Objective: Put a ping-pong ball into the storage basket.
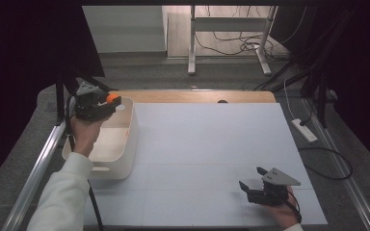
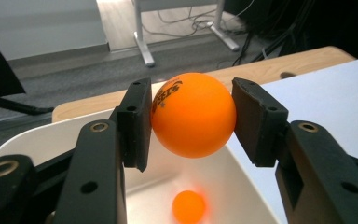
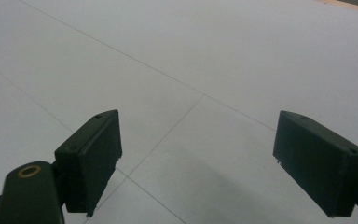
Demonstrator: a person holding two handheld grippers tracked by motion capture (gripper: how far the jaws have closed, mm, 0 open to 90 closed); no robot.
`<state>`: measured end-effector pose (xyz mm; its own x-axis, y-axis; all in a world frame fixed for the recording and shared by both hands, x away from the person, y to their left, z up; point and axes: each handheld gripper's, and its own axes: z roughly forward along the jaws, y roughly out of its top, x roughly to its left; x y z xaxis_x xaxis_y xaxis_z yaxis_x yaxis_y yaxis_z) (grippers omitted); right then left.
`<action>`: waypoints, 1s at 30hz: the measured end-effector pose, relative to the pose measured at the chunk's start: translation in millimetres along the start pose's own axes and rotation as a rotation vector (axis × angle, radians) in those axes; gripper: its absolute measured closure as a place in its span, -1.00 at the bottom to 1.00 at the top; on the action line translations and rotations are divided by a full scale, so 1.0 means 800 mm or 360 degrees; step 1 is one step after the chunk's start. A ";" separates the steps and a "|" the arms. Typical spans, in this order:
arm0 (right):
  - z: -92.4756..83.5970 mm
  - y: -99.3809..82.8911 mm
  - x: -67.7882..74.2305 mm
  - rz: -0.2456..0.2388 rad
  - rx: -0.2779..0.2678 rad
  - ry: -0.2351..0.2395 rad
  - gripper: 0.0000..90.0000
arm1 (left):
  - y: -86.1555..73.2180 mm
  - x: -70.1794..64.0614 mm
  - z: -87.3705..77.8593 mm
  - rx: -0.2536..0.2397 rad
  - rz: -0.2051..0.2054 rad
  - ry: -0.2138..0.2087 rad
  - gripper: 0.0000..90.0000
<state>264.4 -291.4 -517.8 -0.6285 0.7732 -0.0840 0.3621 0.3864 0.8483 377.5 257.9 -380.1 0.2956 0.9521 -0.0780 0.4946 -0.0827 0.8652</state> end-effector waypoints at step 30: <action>0.001 -0.001 0.000 0.0000 0.0011 -0.0004 -0.66 | -0.022 0.013 0.045 0.0430 -0.0062 0.0026 0.11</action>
<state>264.9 -291.5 -518.7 -0.6266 0.7746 -0.0851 0.3668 0.3896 0.8448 401.1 258.5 -413.6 0.2600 0.9606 -0.0987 0.7060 -0.1194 0.6980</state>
